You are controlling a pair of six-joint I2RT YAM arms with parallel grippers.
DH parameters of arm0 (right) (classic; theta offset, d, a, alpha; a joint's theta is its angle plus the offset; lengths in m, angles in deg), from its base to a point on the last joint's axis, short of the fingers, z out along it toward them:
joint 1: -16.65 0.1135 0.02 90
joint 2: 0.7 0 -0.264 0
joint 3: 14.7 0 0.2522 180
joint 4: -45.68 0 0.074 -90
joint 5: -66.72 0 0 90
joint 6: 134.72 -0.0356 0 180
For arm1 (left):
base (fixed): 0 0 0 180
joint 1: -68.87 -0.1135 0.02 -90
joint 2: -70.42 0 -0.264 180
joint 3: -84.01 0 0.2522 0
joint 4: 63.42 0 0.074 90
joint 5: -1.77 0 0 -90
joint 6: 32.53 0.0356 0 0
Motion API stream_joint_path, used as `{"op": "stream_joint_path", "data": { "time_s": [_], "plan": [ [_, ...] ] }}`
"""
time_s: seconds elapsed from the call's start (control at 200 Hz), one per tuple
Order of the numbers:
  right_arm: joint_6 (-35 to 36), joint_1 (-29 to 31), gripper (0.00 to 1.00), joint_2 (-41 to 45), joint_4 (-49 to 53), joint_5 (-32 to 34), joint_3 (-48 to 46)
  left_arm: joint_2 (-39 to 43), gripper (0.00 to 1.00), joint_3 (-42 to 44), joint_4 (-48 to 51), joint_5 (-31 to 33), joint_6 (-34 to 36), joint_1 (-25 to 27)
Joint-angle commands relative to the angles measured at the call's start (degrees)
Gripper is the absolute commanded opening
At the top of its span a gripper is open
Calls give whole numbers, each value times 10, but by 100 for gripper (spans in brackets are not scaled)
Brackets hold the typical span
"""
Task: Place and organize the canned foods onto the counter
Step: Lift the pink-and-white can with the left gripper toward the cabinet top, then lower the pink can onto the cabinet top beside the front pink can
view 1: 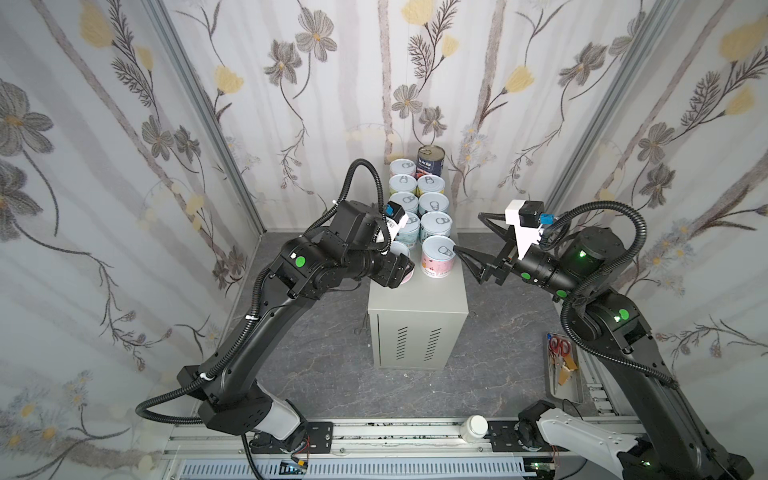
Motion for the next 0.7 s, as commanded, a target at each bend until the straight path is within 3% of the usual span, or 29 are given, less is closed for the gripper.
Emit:
{"op": "stream_joint_path", "data": {
  "time_s": [0.0,0.345,0.695],
  "plan": [
    [15,1,98,6,4,7,-7,-9,65,-9,11,36,-10,3],
    [28,0,99,6,18,3,-15,-15,82,-18,4,46,-8,10],
    [40,1,99,16,23,4,-33,11,88,4,-48,46,12,10]
  ]
}}
